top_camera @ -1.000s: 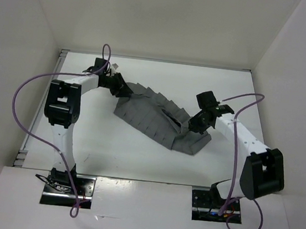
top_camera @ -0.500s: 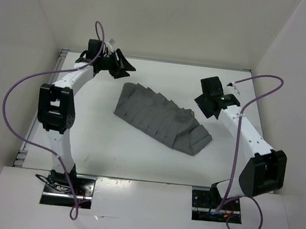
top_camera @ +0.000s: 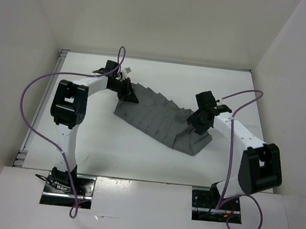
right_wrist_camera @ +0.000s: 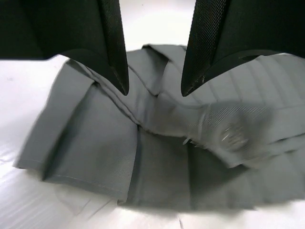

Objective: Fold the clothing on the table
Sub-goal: Fold the skirt

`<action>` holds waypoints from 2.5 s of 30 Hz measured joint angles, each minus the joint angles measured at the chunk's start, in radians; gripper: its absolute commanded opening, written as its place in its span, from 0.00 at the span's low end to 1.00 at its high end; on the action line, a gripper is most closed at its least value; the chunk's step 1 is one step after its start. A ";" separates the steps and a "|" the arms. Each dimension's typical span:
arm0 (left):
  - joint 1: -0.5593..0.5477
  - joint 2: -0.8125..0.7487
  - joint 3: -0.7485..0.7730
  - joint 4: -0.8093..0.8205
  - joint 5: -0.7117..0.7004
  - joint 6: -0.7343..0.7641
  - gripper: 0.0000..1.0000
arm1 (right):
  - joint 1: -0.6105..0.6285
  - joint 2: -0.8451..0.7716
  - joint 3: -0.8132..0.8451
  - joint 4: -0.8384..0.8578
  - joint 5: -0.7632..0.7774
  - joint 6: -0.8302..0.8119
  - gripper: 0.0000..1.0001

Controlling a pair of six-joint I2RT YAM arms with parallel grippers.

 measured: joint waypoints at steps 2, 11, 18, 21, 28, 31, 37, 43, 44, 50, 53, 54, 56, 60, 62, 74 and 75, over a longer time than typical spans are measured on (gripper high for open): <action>0.004 0.056 0.010 -0.009 -0.016 -0.002 0.03 | 0.000 0.078 0.003 0.016 -0.034 -0.013 0.52; 0.007 0.026 -0.077 -0.005 -0.148 -0.048 0.00 | -0.006 0.375 0.146 0.029 -0.086 -0.087 0.51; 0.038 -0.179 -0.375 0.005 -0.200 -0.098 0.00 | -0.029 0.515 0.356 0.039 -0.064 -0.181 0.51; 0.053 -0.222 -0.430 -0.014 -0.204 -0.106 0.00 | -0.033 0.531 0.418 0.039 -0.049 -0.220 0.51; 0.071 -0.230 -0.325 -0.114 -0.254 -0.094 0.08 | -0.087 0.417 0.396 0.049 -0.145 -0.301 0.54; 0.071 -0.261 -0.242 -0.141 -0.258 -0.074 0.19 | -0.163 0.340 0.345 0.060 -0.236 -0.338 0.54; 0.050 -0.314 -0.110 -0.122 -0.194 -0.063 0.14 | -0.255 0.354 0.277 0.109 -0.430 -0.419 0.24; 0.025 -0.231 -0.107 -0.082 -0.113 -0.056 0.00 | -0.281 0.502 0.237 0.157 -0.637 -0.444 0.07; 0.018 -0.214 -0.107 -0.080 -0.106 -0.056 0.00 | -0.282 0.517 0.233 0.159 -0.655 -0.444 0.07; -0.040 -0.143 -0.100 -0.074 -0.098 -0.050 0.00 | -0.288 0.548 0.232 0.177 -0.727 -0.447 0.07; -0.072 -0.088 -0.067 -0.073 -0.106 -0.046 0.00 | -0.288 0.558 0.232 0.187 -0.755 -0.447 0.07; -0.082 -0.069 -0.058 -0.073 -0.109 -0.045 0.00 | -0.288 0.562 0.232 0.189 -0.761 -0.447 0.07; -0.101 -0.031 -0.043 -0.072 -0.120 -0.045 0.00 | -0.288 0.564 0.229 0.193 -0.774 -0.447 0.07; -0.125 0.032 -0.029 -0.083 -0.169 -0.045 0.00 | -0.288 0.568 0.227 0.193 -0.804 -0.451 0.07; -0.129 0.045 -0.015 -0.095 -0.176 -0.048 0.00 | -0.288 0.570 0.226 0.193 -0.818 -0.457 0.07; -0.155 0.051 0.023 -0.103 -0.272 -0.050 0.00 | -0.272 0.571 0.194 0.167 -0.877 -0.503 0.08; -0.156 0.051 0.024 -0.104 -0.275 -0.050 0.00 | -0.264 0.571 0.192 0.164 -0.883 -0.508 0.08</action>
